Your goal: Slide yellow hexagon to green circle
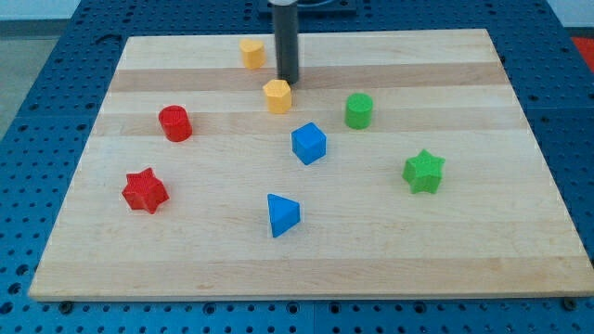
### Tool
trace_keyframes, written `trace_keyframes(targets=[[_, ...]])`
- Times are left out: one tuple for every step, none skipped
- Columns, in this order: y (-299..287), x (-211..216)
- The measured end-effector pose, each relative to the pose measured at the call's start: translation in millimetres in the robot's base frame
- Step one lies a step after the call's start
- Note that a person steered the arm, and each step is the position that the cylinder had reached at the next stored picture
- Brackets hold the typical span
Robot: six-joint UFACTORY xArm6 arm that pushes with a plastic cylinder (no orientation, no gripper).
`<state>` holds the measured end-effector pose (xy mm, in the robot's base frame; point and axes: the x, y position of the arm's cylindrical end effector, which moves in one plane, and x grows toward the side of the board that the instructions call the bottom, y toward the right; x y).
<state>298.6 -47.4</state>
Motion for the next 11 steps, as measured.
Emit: trace_keyframes(targets=[[-30, 7], [-48, 36], [-23, 62], [22, 68], [-5, 67], [-32, 47], [-27, 25], [18, 30], [55, 50], [58, 43], [51, 2]])
